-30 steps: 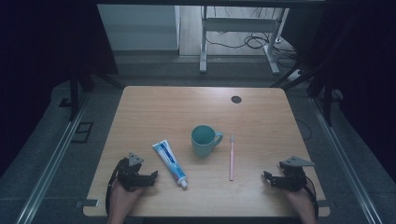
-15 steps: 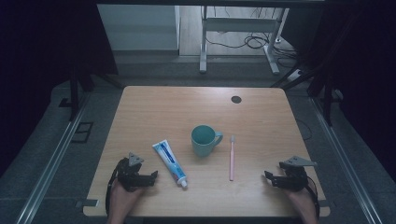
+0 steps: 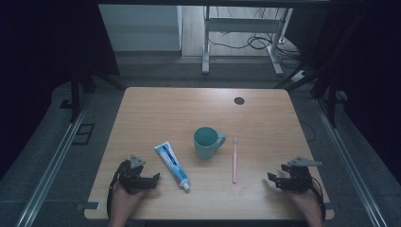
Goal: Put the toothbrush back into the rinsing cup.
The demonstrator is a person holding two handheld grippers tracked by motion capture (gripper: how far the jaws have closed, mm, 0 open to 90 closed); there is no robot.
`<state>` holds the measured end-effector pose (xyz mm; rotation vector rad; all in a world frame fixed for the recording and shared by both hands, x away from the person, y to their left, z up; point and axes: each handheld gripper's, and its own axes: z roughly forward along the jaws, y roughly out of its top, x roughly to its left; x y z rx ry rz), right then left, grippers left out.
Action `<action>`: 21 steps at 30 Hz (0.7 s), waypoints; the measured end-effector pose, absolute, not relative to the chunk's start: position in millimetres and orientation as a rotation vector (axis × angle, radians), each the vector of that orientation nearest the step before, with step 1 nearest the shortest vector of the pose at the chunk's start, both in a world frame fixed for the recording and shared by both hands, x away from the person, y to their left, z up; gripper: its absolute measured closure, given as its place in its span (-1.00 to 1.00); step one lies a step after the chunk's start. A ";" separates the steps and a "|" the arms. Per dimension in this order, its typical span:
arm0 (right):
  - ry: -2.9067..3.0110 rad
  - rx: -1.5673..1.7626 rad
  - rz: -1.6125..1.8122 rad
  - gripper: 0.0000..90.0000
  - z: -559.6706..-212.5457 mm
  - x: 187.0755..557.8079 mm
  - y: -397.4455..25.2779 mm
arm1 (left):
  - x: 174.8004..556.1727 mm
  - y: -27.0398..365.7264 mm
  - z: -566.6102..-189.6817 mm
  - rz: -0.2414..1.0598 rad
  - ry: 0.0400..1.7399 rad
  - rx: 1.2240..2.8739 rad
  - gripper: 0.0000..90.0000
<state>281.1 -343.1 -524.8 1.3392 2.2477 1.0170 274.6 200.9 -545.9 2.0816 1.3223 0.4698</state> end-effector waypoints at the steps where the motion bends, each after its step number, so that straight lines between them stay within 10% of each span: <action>1: 2.257 1.326 1.023 -0.29 -523.5 281.7 -341.2 | 274.6 200.9 -545.9 0.470 1.322 2.082 -0.95; 21: 2.400 1.224 1.057 0.41 -515.4 289.0 -322.8 | 274.6 200.9 -545.9 0.470 1.322 2.082 -0.95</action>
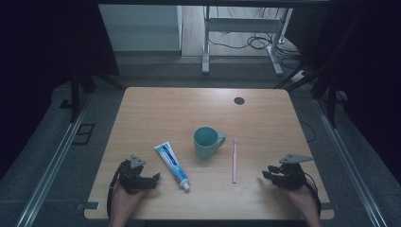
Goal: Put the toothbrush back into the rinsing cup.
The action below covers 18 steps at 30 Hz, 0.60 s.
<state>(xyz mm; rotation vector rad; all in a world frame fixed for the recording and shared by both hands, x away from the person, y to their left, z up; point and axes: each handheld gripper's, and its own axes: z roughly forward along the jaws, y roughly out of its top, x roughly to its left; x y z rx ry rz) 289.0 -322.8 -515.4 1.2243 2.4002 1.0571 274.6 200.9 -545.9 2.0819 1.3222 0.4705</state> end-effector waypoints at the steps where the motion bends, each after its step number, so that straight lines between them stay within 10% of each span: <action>1: 2.403 1.210 1.055 0.52 -513.7 289.7 -320.6 | 274.6 200.8 -545.9 0.470 1.323 2.081 -0.95; 18: 2.488 1.093 1.096 0.99 -505.1 301.0 -292.6 | 274.5 200.8 -545.9 0.471 1.323 2.081 -0.95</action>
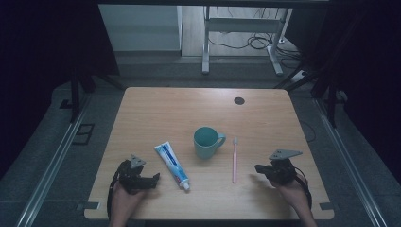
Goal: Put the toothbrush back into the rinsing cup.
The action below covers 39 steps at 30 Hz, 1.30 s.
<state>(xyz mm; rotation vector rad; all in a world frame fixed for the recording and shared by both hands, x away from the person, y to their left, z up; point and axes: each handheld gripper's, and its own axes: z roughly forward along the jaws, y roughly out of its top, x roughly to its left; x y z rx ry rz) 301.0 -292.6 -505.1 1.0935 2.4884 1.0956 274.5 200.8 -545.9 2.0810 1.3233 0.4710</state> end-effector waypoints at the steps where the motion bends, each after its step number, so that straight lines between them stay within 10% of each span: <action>1: 2.488 1.093 1.096 0.99 -505.1 301.0 -292.6 | 274.5 200.8 -545.9 0.471 1.323 2.081 -0.95; 39: 2.556 0.977 1.185 0.96 -501.2 322.1 -235.4 | 274.5 200.8 -545.9 0.471 1.323 2.081 -0.95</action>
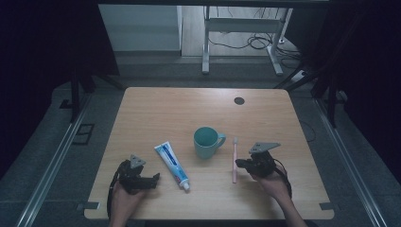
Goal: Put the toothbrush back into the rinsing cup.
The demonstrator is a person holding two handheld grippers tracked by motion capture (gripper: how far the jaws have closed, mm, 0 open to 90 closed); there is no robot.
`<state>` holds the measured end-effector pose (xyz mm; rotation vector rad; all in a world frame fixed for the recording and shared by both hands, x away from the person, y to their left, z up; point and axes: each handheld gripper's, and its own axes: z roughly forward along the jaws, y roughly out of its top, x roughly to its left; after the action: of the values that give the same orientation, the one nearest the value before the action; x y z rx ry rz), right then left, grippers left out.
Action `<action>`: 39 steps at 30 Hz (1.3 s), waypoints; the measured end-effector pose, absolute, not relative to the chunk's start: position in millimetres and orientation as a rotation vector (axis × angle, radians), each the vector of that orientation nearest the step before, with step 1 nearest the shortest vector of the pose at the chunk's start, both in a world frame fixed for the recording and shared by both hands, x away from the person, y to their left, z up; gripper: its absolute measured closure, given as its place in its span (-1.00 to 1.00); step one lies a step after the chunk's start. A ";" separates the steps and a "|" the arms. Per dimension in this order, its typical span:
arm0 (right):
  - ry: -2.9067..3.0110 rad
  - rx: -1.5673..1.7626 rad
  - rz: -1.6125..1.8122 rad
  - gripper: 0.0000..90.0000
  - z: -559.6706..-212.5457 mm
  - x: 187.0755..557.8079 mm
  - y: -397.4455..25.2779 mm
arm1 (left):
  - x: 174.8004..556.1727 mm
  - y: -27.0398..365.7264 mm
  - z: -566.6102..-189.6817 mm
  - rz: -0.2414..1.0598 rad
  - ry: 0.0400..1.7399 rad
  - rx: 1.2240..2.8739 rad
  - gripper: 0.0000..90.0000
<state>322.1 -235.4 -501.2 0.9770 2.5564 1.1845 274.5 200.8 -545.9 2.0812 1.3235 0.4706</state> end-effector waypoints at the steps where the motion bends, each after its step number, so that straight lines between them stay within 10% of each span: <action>1: 2.556 0.977 1.185 0.96 -501.2 322.1 -235.4 | 274.5 200.8 -545.9 0.471 1.324 2.081 -0.95; 39: 2.625 0.997 1.131 0.94 -526.7 315.9 -235.9 | 274.5 200.8 -545.9 0.471 1.323 2.082 -0.95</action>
<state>315.9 -235.9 -526.7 0.9971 2.6249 1.1312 274.5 200.8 -545.9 2.0815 1.3231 0.4705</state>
